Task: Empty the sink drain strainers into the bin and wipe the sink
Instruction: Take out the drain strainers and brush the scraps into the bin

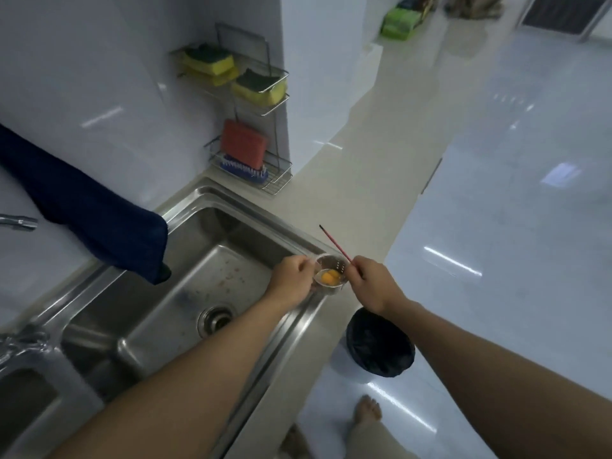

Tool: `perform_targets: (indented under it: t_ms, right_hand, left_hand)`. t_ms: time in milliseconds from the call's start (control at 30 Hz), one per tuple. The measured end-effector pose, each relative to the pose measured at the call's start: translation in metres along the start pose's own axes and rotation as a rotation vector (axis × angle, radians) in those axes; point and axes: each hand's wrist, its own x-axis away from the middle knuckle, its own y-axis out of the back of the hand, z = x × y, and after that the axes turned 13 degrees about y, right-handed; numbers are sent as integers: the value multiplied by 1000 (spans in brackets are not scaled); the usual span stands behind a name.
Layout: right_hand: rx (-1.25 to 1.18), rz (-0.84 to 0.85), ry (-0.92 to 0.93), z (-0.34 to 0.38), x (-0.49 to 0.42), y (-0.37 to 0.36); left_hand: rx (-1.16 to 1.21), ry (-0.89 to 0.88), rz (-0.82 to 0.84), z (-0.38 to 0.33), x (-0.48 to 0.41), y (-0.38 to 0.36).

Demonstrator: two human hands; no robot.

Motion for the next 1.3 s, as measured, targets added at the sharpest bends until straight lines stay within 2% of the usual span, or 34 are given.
perform_targets:
  t_ms: [200,500,667,1000,1167,1300]
  right_hand:
    - [-12,-75,-80,-61,26,35]
    - [-27,-137,-130,-152,55,95]
    - [-46,-128,-149,-191,69,112]
    - [-91,-16,-287,-236,98,84]
    - [-21,152,-390,-265,110,50]
    - [21,205,-459,-294,116,25]
  left_hand:
    - [-66,-24,44,-41,-12,-65]
    - [-275,-87,-57,-96,-13,-165]
    - [-271,2,100,-113,-15,-211]
    - [-403,83,245,-61,-31,-269]
    - [-514,112,278,-30,-52,-292]
    - [-569,161,293,3,-73,-306]
